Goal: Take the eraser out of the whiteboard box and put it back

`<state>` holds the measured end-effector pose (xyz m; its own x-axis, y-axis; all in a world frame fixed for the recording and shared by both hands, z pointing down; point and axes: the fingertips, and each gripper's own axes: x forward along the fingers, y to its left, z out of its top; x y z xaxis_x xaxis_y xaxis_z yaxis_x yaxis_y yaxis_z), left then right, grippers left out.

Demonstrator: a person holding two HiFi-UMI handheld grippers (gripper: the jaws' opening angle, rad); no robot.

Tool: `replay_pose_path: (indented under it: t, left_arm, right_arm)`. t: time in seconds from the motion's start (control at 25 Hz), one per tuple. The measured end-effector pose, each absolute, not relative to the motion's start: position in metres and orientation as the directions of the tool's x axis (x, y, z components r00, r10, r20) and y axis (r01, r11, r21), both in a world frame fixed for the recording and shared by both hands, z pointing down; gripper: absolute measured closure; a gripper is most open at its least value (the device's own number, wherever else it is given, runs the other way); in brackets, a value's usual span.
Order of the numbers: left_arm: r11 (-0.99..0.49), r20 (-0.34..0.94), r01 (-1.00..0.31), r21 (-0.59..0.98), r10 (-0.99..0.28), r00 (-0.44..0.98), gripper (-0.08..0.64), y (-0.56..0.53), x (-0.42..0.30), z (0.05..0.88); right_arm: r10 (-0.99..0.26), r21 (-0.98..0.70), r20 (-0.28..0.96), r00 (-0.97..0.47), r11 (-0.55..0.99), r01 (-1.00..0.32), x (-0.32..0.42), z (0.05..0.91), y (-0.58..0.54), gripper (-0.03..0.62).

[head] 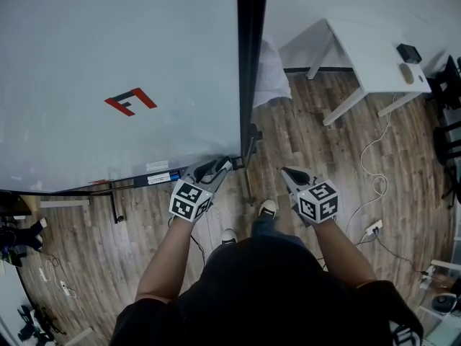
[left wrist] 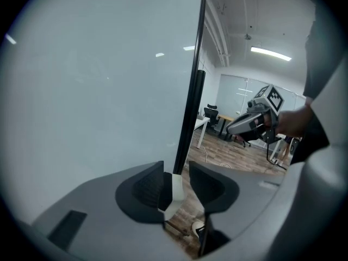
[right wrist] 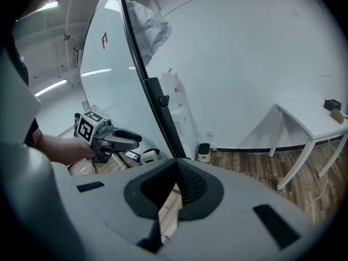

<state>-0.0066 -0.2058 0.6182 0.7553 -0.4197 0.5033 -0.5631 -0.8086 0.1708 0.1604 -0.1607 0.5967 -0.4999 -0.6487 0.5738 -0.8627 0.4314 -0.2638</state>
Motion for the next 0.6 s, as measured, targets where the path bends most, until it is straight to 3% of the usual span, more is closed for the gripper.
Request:
replay_pose_path:
  t: [0.6]
  left_arm:
    - [-0.820, 0.565, -0.550, 0.157, -0.383, 0.731, 0.376, -0.209, 0.005, 0.650]
  right_arm:
    - [-0.635, -0.262, 0.585, -0.505, 0.440, -0.859, 0.165, 0.602, -0.165, 0.598]
